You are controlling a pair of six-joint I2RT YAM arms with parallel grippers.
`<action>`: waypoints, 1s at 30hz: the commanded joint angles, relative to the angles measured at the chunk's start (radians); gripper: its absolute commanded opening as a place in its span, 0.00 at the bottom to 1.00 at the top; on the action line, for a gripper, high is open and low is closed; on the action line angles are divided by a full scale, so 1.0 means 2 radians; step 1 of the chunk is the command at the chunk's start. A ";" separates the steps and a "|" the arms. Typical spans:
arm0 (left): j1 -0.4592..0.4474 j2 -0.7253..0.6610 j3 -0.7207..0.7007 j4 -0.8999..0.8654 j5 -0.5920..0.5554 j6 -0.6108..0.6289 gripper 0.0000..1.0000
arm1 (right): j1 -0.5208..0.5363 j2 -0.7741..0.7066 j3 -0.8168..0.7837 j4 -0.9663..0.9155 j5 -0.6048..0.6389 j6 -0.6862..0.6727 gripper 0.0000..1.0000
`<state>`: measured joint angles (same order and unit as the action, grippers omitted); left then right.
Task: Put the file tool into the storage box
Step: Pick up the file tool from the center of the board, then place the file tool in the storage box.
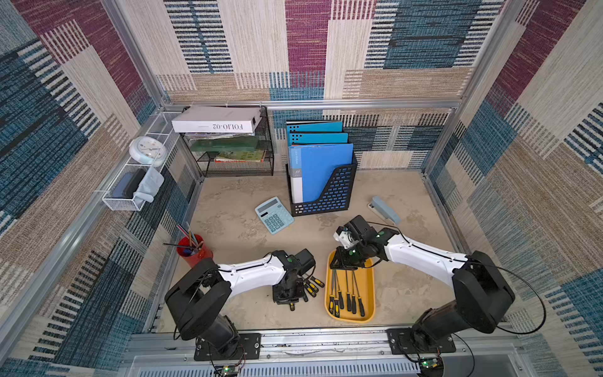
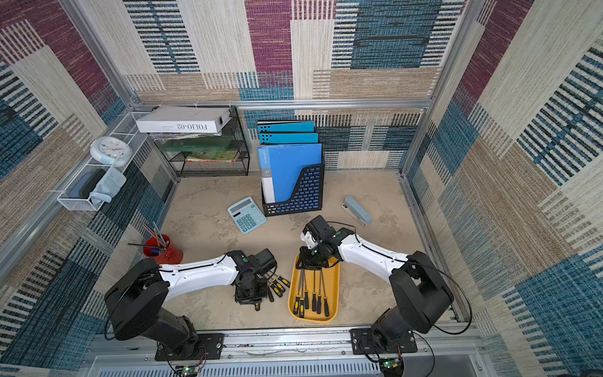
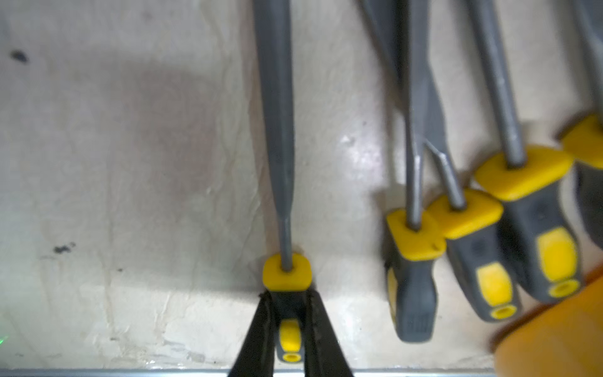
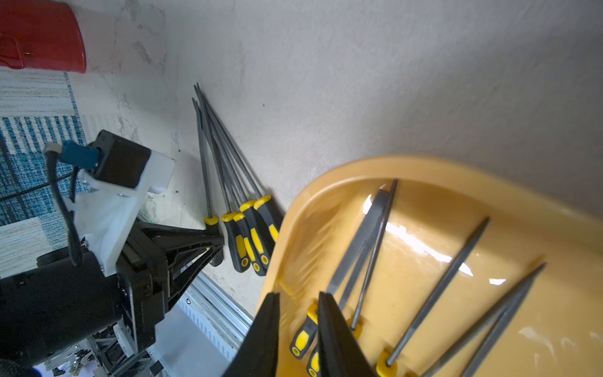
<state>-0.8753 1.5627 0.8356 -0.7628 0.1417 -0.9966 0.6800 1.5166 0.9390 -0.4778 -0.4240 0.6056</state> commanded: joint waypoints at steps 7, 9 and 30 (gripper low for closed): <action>0.000 -0.111 0.017 -0.050 0.022 0.069 0.08 | 0.000 -0.008 0.017 0.036 -0.059 0.011 0.35; 0.001 -0.139 0.017 -0.039 0.056 0.089 0.08 | 0.000 -0.013 0.014 0.070 -0.082 0.028 0.39; 0.001 -0.150 0.022 0.038 0.167 0.116 0.08 | 0.020 0.012 -0.021 0.197 -0.138 0.127 0.43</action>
<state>-0.8738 1.2587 0.8715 -0.7109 0.4568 -0.7803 0.7136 1.5257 0.8814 -0.1085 -0.6933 0.8501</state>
